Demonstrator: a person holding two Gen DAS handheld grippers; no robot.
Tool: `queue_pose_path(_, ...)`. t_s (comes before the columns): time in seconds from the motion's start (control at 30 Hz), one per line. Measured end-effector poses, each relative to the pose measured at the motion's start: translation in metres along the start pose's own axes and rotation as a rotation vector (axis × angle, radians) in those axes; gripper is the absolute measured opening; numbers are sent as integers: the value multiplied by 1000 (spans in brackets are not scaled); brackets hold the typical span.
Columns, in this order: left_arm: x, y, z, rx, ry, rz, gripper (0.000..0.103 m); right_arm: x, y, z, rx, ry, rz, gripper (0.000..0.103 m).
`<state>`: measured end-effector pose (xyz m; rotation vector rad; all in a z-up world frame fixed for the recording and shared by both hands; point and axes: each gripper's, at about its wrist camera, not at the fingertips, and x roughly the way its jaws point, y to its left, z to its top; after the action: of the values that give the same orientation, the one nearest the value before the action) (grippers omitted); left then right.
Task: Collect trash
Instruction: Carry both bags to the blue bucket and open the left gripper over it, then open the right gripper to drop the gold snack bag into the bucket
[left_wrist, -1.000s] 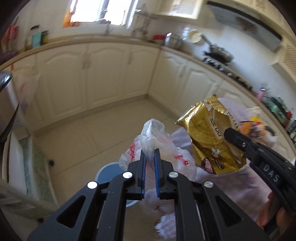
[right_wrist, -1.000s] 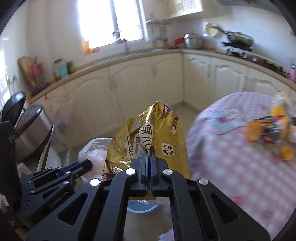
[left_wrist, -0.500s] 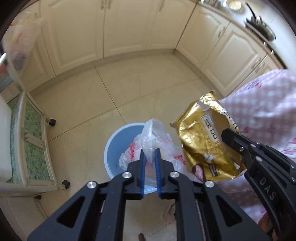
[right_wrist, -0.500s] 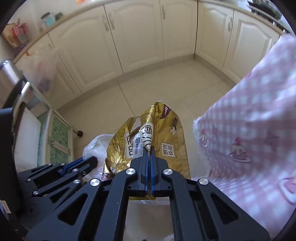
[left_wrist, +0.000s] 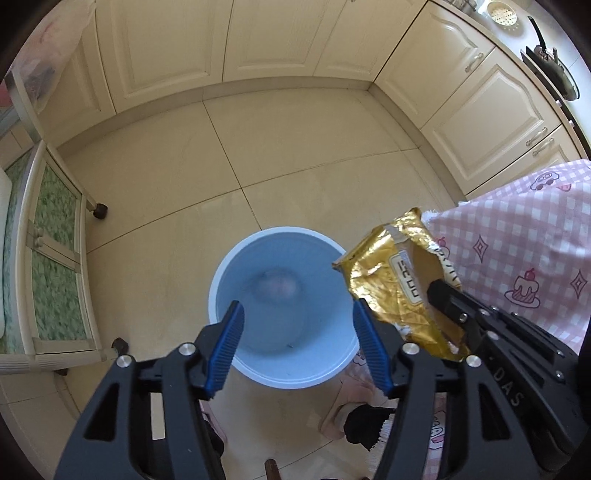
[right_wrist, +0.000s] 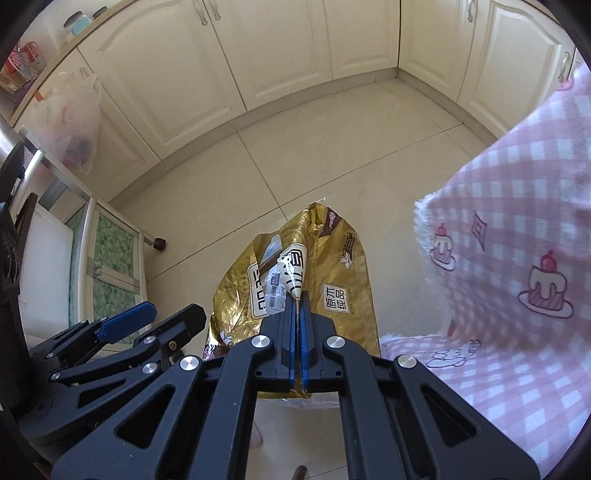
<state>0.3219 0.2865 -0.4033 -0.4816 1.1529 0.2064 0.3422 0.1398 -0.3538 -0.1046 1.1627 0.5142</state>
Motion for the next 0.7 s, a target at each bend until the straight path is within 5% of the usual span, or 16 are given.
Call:
queue_pose_path(0.2,-20,6,3,-18,-49,-9,61,-14,9,10,-15,-38,23,7)
queue_pose_path(0.47,-61,2,0,-31,-106,-23,63,-59,10,13,-41,-106,-2,30)
queue_pose_path(0.7,-125,-37,-15,34,-195,-111,63,-152,4,-1,-96,-271,-158,32)
